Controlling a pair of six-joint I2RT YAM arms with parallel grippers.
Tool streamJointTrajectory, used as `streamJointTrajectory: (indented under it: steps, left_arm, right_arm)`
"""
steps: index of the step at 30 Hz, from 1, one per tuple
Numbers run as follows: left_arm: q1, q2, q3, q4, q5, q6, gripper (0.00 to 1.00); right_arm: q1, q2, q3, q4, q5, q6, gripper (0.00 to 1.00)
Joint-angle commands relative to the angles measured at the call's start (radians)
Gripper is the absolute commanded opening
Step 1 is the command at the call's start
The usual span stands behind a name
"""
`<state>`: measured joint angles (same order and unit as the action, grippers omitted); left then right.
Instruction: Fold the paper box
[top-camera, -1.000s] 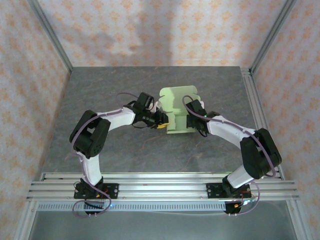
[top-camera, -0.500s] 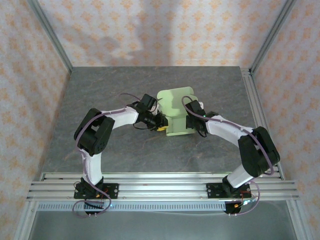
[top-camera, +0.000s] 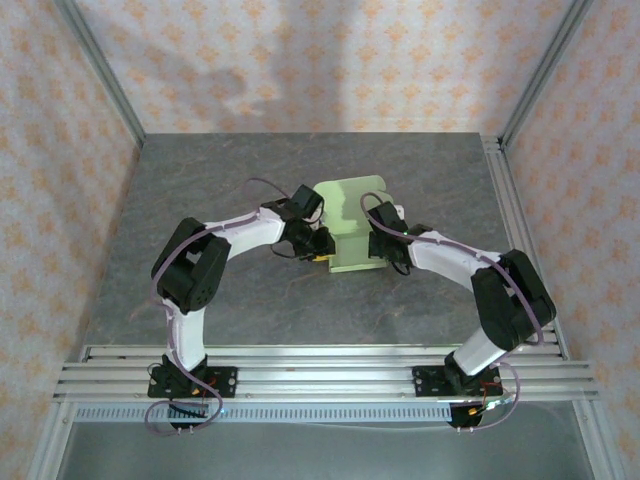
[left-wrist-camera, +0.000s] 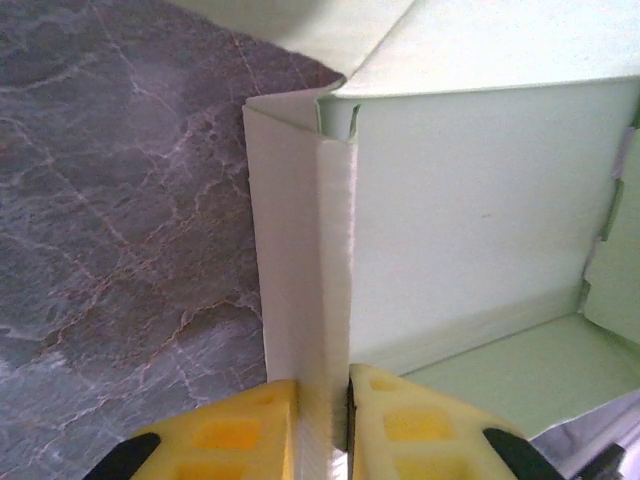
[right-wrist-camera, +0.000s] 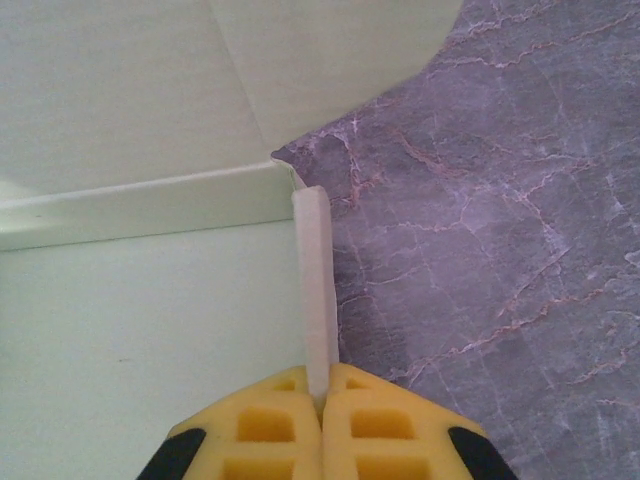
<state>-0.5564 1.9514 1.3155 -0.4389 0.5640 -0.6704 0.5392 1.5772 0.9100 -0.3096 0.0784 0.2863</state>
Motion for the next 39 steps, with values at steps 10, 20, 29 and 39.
streamJointTrajectory:
  steps: [10, 20, 29, 39]
  left_arm:
    - [-0.061, 0.051, 0.105, -0.221, -0.210, 0.060, 0.14]
    - [-0.071, 0.092, 0.149, -0.221, -0.205, 0.034, 0.19]
    - [-0.082, 0.142, 0.189, -0.236, -0.226, 0.030, 0.16]
    - [-0.089, 0.147, 0.218, -0.338, -0.404, 0.051, 0.06]
  right_arm:
    - [0.018, 0.009, -0.026, 0.080, -0.029, 0.073, 0.00]
    - [0.021, 0.013, -0.039, 0.097, -0.034, 0.081, 0.00]
    - [0.023, 0.020, -0.043, 0.110, -0.045, 0.085, 0.00]
    - [0.046, 0.020, -0.040, 0.113, 0.019, 0.135, 0.00]
